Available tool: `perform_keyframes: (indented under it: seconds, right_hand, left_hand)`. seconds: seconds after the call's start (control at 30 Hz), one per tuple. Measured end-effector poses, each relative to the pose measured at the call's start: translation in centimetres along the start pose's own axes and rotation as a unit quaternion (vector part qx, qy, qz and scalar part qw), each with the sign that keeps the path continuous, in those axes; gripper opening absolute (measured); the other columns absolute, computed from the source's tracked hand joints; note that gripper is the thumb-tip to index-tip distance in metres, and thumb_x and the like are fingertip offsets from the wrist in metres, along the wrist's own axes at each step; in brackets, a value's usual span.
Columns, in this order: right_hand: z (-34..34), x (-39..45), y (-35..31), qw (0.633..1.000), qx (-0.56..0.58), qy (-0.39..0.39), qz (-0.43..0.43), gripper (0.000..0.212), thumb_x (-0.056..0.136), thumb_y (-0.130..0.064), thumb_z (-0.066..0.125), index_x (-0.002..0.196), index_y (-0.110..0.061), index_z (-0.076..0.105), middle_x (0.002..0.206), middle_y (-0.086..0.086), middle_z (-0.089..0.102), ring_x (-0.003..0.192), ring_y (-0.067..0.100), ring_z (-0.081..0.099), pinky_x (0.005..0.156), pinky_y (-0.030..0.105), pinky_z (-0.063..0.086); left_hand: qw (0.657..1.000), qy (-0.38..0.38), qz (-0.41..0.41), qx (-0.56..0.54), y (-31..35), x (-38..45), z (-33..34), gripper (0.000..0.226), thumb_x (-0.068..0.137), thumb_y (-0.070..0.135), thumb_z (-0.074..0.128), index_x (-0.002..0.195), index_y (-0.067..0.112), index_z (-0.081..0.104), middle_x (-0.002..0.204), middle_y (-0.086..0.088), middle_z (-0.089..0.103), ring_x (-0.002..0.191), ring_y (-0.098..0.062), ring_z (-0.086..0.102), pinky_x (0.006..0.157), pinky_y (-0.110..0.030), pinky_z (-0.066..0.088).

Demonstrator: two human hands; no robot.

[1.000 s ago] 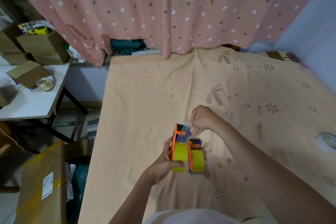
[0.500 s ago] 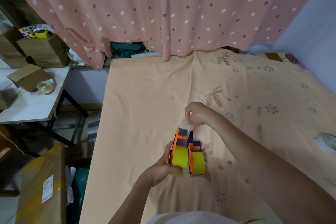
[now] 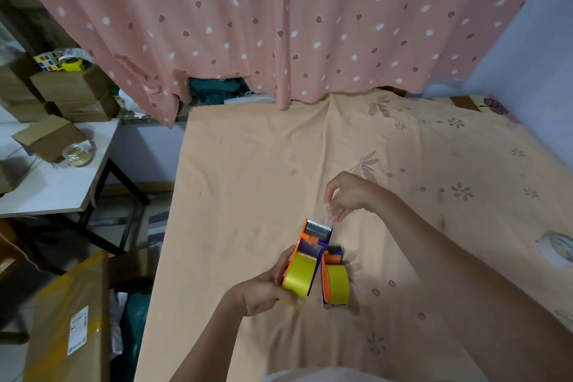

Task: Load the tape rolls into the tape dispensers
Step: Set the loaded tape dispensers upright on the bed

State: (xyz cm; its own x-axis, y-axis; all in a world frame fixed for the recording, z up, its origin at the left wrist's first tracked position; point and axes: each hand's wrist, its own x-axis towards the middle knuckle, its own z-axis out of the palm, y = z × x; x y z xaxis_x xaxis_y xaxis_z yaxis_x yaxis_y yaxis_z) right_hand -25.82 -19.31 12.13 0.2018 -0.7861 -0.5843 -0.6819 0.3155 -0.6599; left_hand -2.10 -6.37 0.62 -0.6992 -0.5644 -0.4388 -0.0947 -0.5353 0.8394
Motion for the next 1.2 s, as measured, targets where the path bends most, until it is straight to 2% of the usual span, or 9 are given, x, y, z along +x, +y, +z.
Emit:
perform_keyframes:
  seconds: [0.2,0.4,0.57,0.67,0.8,0.9,1.0,1.1,1.2]
  right_hand:
    - [-0.7,0.1,0.6,0.999,0.042,-0.009,0.018,0.010,0.090,0.002,0.069,0.085,-0.003,0.062,0.070,0.019,0.072,0.052,0.017,0.071,0.052,0.026,0.059]
    - [-1.2,0.1,1.0,0.991,0.113,-0.066,-0.009,0.017,0.086,-0.001,0.066,0.091,-0.017,0.069,0.073,0.013,0.074,0.055,0.017,0.060,0.059,0.028,0.056]
    - [-1.0,0.0,2.7,0.963,0.213,-0.158,-0.048,0.017,0.092,-0.009,0.066,0.106,-0.007,0.076,0.096,0.018,0.076,0.092,0.030,0.075,0.083,0.034,0.060]
    - [-0.6,0.0,3.5,0.943,0.267,-0.190,-0.057,0.024,0.095,-0.016,0.067,0.116,-0.006,0.073,0.120,0.021,0.071,0.115,0.033,0.068,0.091,0.034,0.058]
    - [-0.2,-0.6,3.8,0.923,0.314,-0.206,-0.087,0.035,0.090,-0.010,0.071,0.125,-0.006,0.068,0.128,0.018,0.068,0.122,0.030,0.064,0.093,0.029,0.056]
    - [0.9,-0.9,3.8,0.934,0.304,-0.147,-0.119,0.033,0.090,0.001,0.069,0.123,-0.004,0.069,0.121,0.019,0.071,0.115,0.030,0.068,0.092,0.030,0.058]
    - [3.0,-0.9,3.6,0.933,0.326,-0.020,-0.153,0.021,0.094,-0.009,0.067,0.113,-0.002,0.075,0.109,0.016,0.075,0.103,0.030,0.070,0.090,0.036,0.059]
    - [5.0,-0.9,3.4,0.933,0.259,0.148,-0.202,0.017,0.093,-0.016,0.069,0.099,-0.025,0.082,0.104,-0.003,0.074,0.100,0.009,0.068,0.085,0.020,0.056]
    - [6.9,-1.0,3.4,0.916,0.236,0.243,-0.216,0.025,0.090,-0.014,0.072,0.092,-0.038,0.079,0.099,-0.015,0.074,0.098,-0.002,0.068,0.086,0.012,0.050]
  left_hand:
    - [0.998,-0.032,-0.030,-0.039,0.4,-0.1,-0.5,0.103,0.071,-0.004,0.072,0.154,0.038,0.027,0.137,0.008,0.061,0.120,-0.011,0.062,0.090,-0.027,0.052]
    - [0.985,-0.061,-0.037,-0.160,-0.1,-0.9,-1.2,0.087,0.058,0.014,0.094,0.133,0.009,0.050,0.111,-0.003,0.076,0.100,-0.019,0.072,0.086,-0.029,0.055]
    - [0.961,-0.051,0.032,-0.269,-1.0,-1.5,-1.4,0.072,0.043,0.022,0.100,0.111,0.012,0.080,0.110,-0.007,0.079,0.100,-0.023,0.075,0.091,-0.034,0.058]
    - [0.956,-0.044,0.051,-0.284,-0.7,-1.9,-1.1,0.071,0.052,0.030,0.098,0.119,0.015,0.078,0.119,-0.005,0.077,0.111,-0.021,0.072,0.100,-0.034,0.055]
    - [0.942,-0.042,0.062,-0.327,-0.6,-1.9,-1.0,0.078,0.057,0.028,0.098,0.128,0.012,0.072,0.129,-0.010,0.071,0.120,-0.027,0.067,0.107,-0.040,0.049]
    - [0.923,-0.047,0.092,-0.371,-0.6,-1.4,-0.7,0.085,0.058,0.028,0.097,0.135,0.009,0.065,0.137,-0.014,0.065,0.126,-0.034,0.061,0.110,-0.049,0.041]
    - [0.907,-0.045,0.135,-0.397,-0.7,-1.0,-0.1,0.084,0.066,0.030,0.093,0.139,0.007,0.061,0.142,-0.017,0.061,0.130,-0.038,0.057,0.111,-0.056,0.040]
    - [0.890,-0.040,0.146,-0.431,-0.8,-0.6,0.5,0.086,0.059,0.031,0.097,0.133,0.001,0.065,0.136,-0.024,0.064,0.127,-0.046,0.059,0.106,-0.062,0.047]
    - [0.868,-0.007,0.147,-0.475,-1.0,0.1,1.0,0.095,0.045,0.033,0.102,0.125,-0.005,0.069,0.129,-0.030,0.066,0.118,-0.051,0.063,0.095,-0.063,0.054]
